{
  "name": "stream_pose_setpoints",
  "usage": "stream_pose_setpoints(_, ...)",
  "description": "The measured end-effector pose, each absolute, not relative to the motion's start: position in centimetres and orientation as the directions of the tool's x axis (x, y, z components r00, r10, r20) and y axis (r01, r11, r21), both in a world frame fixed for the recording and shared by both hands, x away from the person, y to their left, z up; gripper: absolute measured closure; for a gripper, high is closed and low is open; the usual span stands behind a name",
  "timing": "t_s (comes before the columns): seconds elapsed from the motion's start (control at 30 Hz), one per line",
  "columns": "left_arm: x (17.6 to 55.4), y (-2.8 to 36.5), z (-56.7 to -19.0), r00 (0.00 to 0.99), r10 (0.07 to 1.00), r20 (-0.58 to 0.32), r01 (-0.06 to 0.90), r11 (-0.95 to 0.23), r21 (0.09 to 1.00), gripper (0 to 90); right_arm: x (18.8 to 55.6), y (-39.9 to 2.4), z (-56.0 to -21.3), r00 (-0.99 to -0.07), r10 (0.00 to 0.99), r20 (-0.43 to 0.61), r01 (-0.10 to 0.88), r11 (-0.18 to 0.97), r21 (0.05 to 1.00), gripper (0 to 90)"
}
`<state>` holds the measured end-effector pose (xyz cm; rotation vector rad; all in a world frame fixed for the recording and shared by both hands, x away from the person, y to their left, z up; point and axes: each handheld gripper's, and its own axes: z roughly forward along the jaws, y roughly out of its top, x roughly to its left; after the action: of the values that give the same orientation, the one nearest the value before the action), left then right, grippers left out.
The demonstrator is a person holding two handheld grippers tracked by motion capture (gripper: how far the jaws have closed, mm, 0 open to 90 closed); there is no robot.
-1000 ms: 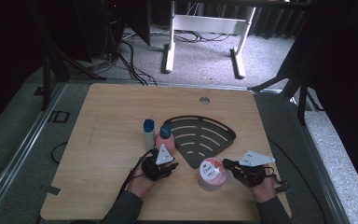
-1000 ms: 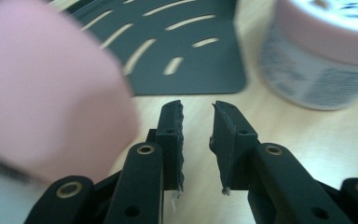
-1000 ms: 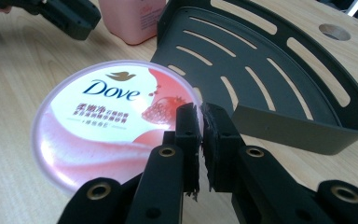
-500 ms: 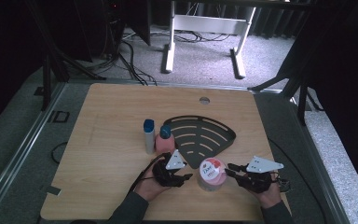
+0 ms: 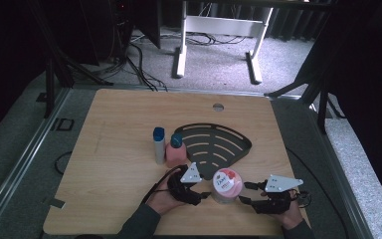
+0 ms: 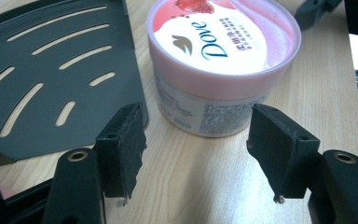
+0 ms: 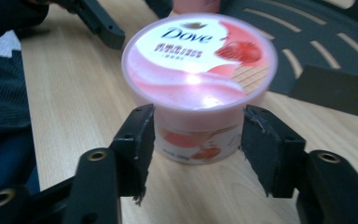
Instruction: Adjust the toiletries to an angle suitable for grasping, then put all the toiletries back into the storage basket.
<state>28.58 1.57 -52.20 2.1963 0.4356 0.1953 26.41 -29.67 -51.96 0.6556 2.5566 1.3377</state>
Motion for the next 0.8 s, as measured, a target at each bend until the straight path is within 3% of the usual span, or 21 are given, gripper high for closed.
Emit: stream_pose_setpoints(0.8,28.7,-0.2,-52.8,0.942,0.336,-0.004,0.211,-0.582,0.786,30.8,27.0,-28.8,-53.1,-0.885,0.465,0.033,0.304,0.521,0.798,28.8)
